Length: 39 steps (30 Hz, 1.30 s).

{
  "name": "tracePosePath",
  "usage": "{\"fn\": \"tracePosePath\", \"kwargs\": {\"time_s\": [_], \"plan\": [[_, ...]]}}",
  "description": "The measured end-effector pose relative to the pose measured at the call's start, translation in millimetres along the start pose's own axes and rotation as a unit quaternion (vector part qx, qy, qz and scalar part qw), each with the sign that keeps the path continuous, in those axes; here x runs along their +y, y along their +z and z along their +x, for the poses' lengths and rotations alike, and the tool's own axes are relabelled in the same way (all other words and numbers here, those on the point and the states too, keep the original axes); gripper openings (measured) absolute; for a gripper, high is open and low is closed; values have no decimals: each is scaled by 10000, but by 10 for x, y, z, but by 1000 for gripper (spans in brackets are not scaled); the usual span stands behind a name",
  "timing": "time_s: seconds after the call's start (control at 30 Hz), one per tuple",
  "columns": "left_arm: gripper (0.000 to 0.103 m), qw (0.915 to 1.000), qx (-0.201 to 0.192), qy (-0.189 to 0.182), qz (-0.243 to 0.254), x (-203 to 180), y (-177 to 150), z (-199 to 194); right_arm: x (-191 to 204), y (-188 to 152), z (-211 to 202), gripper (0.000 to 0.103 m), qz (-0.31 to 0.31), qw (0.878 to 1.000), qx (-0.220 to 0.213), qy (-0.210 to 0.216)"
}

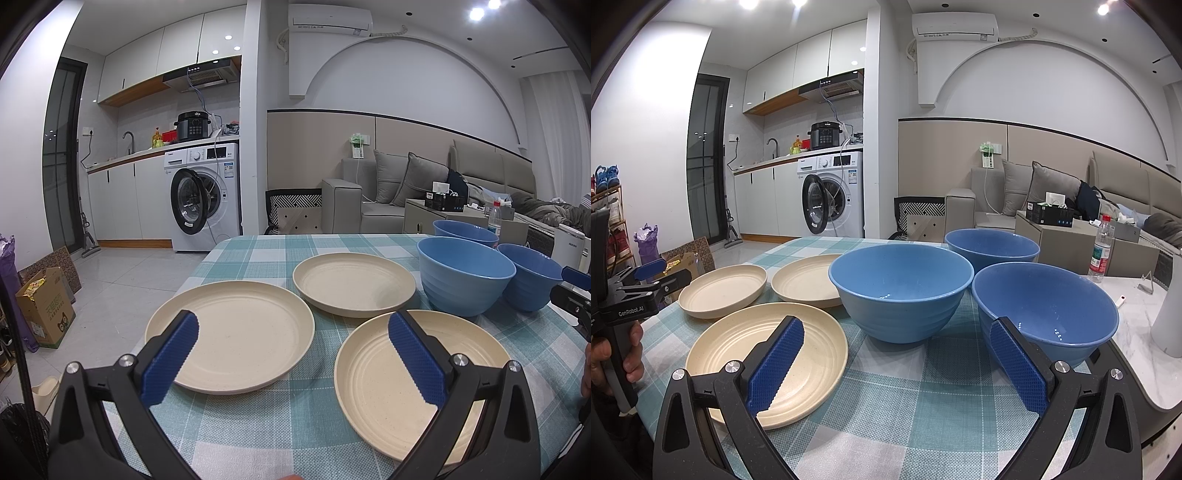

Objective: Organize plates and bowls

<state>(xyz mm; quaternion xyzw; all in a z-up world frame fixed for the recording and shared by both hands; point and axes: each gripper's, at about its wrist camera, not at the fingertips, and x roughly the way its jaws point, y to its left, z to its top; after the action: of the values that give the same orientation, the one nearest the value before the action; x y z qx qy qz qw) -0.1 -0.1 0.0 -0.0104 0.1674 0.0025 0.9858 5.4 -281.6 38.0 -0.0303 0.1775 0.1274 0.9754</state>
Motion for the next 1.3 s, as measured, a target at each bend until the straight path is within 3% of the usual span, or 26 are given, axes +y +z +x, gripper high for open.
{"fn": "tracePosePath", "kwargs": {"time_s": [0.77, 1.1, 1.3], "plan": [[103, 9999, 10, 98, -37, -32, 14, 42, 0, 1, -1, 103, -1, 10000, 3, -1], [103, 9995, 268, 107, -149, 1, 23, 61, 9, -2, -1, 103, -14, 10000, 2, -4], [103, 9982, 397, 354, -267, 29, 64, 0, 14, -5, 4, 103, -45, 10000, 29, -6]]}}
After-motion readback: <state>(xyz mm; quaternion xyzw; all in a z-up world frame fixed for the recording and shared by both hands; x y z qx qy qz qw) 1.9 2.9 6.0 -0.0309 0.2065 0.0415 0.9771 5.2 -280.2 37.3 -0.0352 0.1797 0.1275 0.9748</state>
